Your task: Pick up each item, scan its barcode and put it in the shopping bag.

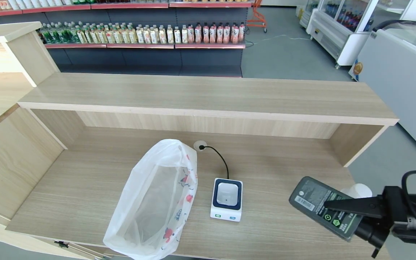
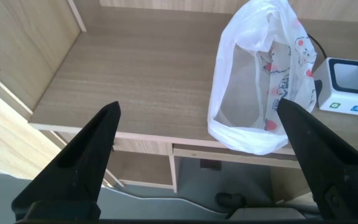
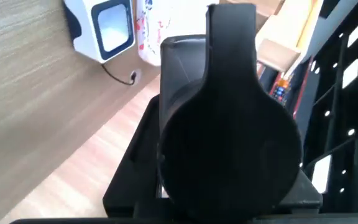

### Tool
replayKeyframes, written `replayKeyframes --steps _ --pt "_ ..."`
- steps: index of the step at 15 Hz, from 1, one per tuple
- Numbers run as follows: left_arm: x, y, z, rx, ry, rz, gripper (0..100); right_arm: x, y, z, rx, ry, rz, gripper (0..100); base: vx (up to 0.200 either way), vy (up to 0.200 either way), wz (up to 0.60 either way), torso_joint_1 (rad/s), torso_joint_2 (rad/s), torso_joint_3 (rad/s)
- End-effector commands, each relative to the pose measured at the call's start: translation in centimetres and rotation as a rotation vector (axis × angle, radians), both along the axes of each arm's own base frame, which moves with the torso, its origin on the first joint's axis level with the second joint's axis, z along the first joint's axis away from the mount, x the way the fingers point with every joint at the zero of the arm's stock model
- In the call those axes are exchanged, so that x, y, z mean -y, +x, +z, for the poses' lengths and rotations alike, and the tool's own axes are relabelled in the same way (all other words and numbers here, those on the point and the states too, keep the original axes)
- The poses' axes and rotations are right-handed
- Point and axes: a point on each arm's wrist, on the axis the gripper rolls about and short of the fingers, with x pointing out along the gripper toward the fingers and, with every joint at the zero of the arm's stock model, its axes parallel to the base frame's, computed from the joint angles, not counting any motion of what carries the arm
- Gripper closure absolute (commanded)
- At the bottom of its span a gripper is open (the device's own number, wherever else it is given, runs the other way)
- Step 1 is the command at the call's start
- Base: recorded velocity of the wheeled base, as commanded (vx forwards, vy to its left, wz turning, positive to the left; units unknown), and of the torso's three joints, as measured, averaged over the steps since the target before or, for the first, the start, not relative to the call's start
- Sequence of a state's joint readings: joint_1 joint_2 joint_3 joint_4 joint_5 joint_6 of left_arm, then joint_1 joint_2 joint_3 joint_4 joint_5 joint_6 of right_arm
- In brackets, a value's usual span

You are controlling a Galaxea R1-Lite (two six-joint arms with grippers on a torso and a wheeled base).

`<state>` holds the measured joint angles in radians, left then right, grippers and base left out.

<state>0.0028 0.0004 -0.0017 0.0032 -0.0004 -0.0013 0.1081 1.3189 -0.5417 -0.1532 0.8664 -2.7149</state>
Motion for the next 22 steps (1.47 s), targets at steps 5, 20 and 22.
replayKeyframes --steps 5,20,22 --pt "0.0 0.0 0.0 0.0 0.0 0.001 0 -11.8 5.6 -2.7 -0.042 0.038 0.592 100 0.0 0.0 0.0 0.0 0.0 0.0" --pt "0.0 0.0 0.0 0.0 0.0 -0.001 0 -12.7 6.5 -2.2 0.006 0.04 0.614 100 0.0 0.0 0.0 0.0 0.0 0.0" --pt "0.0 0.0 0.0 0.0 0.0 0.001 0 -12.7 6.5 -2.2 0.006 0.041 0.615 100 0.0 0.0 0.0 0.0 0.0 0.0"
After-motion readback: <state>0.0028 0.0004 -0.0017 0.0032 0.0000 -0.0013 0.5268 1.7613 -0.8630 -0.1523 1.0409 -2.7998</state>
